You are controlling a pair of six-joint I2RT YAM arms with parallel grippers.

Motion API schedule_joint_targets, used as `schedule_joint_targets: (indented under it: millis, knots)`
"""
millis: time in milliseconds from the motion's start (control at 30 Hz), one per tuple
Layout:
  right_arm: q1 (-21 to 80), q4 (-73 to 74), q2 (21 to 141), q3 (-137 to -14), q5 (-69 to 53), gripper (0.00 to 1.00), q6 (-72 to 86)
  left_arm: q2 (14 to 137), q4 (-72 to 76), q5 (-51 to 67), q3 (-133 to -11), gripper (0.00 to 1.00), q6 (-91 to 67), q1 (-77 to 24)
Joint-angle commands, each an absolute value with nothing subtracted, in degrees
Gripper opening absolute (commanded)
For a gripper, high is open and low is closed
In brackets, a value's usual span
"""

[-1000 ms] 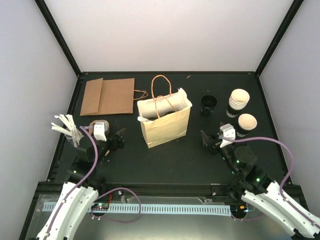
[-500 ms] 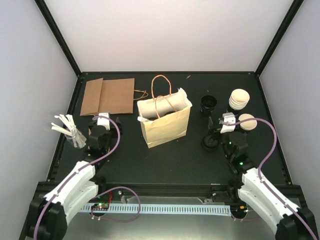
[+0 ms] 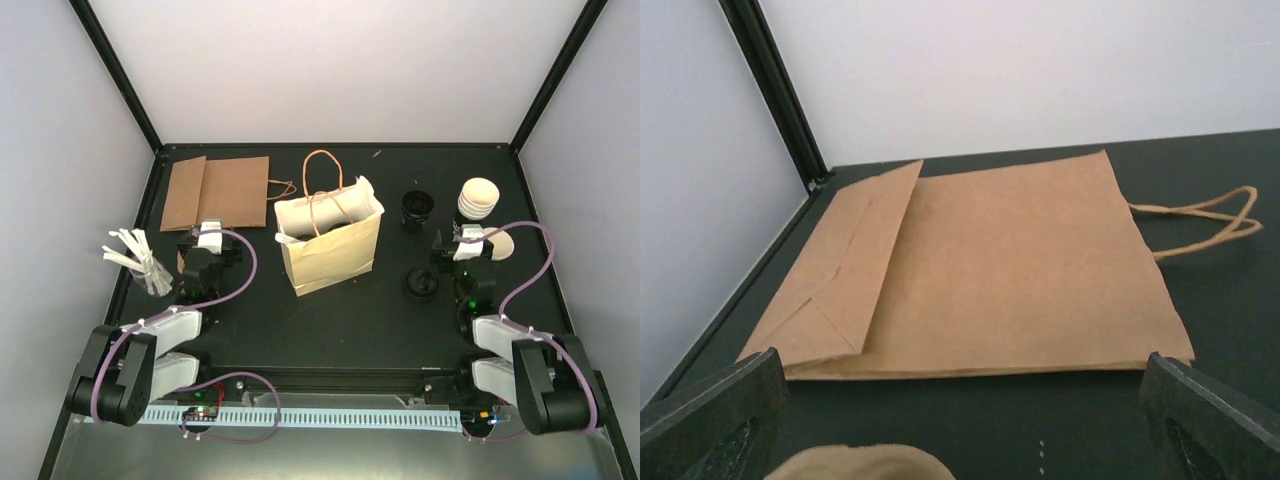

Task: Pack the takeout coffee

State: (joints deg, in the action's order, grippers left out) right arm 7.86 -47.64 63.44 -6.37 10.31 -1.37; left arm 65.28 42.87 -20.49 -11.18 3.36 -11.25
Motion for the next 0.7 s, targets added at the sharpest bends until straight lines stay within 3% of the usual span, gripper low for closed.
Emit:
schedule_joint_targets:
  millis: [0, 267, 400, 667]
  knots:
    - [5.49, -58.39, 68.5, -10.49, 7.08, 0.94, -2.11, 67.61, 52.55, -14.52, -12.88, 0.99, 5.26, -8.09]
    - [2.61, -69.11, 80.24, -10.69, 5.08, 0.97, -0.68, 75.85, 58.87, -6.71, -13.26, 0.99, 5.97, -5.13]
    - [2.27, -59.14, 80.35, -15.79, 5.02, 1.0, -0.3, 79.68, 62.03, -5.27, -13.74, 0.99, 7.14, -4.98]
    - [1.95, -58.79, 80.21, -16.0, 7.12, 1.0, 0.88, 79.35, 54.84, -4.13, -17.1, 0.99, 4.88, -3.27]
